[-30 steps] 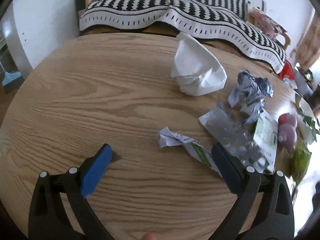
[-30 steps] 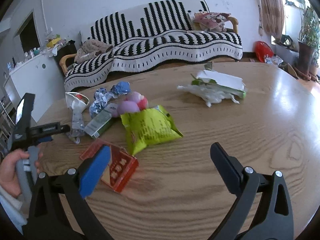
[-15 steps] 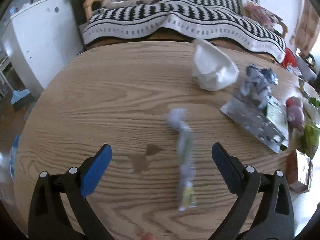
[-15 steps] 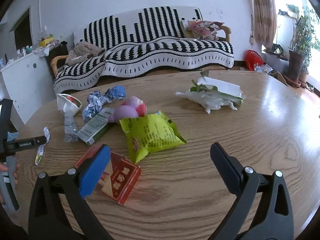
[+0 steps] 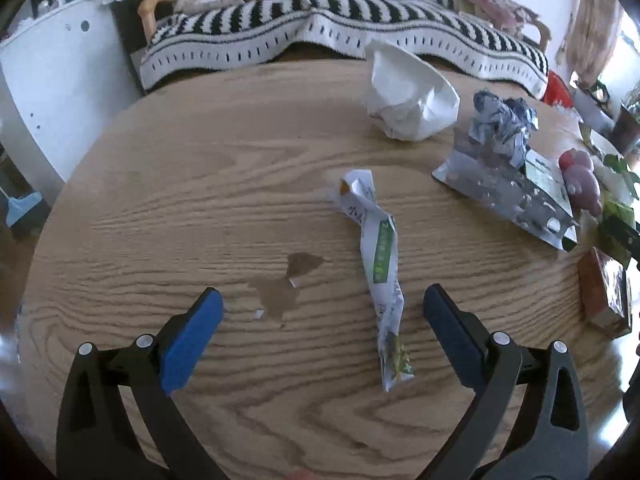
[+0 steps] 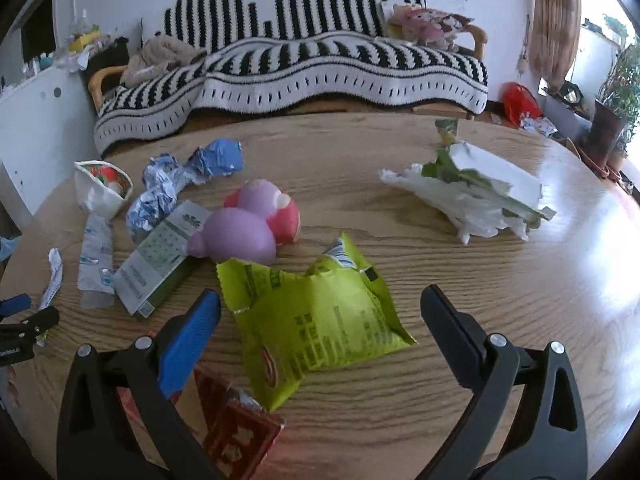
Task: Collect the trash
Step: 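Grasp the twisted white wrapper with the left tool while the right tool grasps the yellow snack bag, then carry the white wrapper and yellow snack bag over the black bin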
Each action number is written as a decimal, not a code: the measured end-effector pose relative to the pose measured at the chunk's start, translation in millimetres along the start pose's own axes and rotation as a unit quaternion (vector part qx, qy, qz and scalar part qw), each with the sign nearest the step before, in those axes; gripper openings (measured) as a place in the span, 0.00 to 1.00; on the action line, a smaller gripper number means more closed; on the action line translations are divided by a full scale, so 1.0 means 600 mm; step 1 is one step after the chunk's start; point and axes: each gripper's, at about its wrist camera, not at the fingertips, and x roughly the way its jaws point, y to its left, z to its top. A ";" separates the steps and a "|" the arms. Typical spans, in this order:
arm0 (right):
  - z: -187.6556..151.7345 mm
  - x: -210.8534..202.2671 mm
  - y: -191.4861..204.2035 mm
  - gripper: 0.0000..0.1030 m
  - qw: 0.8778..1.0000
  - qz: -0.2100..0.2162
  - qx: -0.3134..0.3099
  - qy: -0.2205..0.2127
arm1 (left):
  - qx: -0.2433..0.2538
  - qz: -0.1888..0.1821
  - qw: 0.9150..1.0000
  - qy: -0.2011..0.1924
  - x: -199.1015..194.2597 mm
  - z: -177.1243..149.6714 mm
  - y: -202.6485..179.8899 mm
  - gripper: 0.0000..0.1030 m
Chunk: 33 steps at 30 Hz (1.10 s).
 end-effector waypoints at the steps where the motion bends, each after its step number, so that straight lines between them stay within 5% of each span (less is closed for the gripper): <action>1: 0.000 0.004 -0.003 0.94 1.000 -0.005 0.006 0.006 | -0.001 0.003 1.000 -0.008 -0.001 -0.003 -0.002 0.94; 3: 0.000 0.003 -0.011 0.94 1.000 -0.002 0.019 0.004 | 0.001 0.001 1.000 -0.004 0.002 -0.006 -0.006 0.94; 5: -0.004 -0.004 -0.023 0.82 0.999 0.029 0.042 -0.009 | 0.010 -0.006 1.000 -0.003 0.004 -0.008 -0.012 0.93; 6: -0.005 -0.007 -0.027 0.75 0.998 0.029 0.046 -0.013 | 0.018 -0.013 1.000 -0.008 0.001 -0.008 -0.017 0.81; 9: -0.005 -0.013 -0.030 0.63 0.998 0.033 0.044 -0.018 | 0.012 -0.022 0.999 -0.021 -0.010 0.000 -0.018 0.13; 10: -0.006 -0.015 -0.029 0.62 0.998 0.036 0.043 -0.020 | 0.005 -0.032 0.999 -0.018 -0.009 -0.001 -0.018 0.08; 33: -0.017 -0.018 -0.011 0.65 1.000 0.022 0.019 -0.007 | 0.012 -0.067 0.998 -0.003 -0.010 0.019 -0.049 0.08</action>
